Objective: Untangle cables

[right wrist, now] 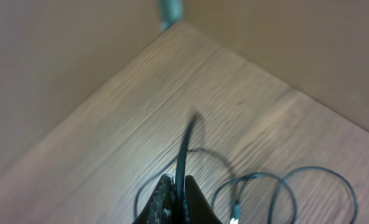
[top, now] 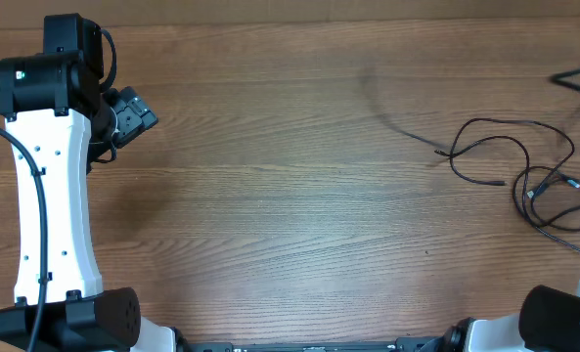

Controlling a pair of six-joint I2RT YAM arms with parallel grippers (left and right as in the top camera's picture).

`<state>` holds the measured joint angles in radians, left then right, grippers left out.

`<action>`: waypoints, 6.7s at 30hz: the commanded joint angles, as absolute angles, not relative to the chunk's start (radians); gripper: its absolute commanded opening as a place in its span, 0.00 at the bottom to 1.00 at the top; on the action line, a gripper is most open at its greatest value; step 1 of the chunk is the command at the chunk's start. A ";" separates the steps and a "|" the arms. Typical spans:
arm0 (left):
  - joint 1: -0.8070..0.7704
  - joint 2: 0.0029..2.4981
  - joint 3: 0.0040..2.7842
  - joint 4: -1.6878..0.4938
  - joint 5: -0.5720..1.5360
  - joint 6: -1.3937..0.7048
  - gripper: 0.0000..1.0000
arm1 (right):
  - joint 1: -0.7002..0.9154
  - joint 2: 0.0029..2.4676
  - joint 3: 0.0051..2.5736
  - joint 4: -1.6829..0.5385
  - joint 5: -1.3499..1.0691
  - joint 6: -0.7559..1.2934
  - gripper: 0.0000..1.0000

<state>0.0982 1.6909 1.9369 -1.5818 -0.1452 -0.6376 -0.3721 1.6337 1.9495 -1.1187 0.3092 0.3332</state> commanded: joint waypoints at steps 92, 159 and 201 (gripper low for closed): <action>-0.264 0.606 1.138 -1.251 -0.191 -0.344 1.00 | -0.061 0.943 1.131 -1.023 -0.157 0.038 1.00; -0.264 0.608 1.137 -1.312 -0.191 -0.344 1.00 | 0.001 0.002 0.098 0.220 -0.105 0.025 1.00; -0.264 0.608 1.137 -1.312 -0.191 -0.344 1.00 | 0.001 0.003 0.008 -0.080 -0.064 -0.001 1.00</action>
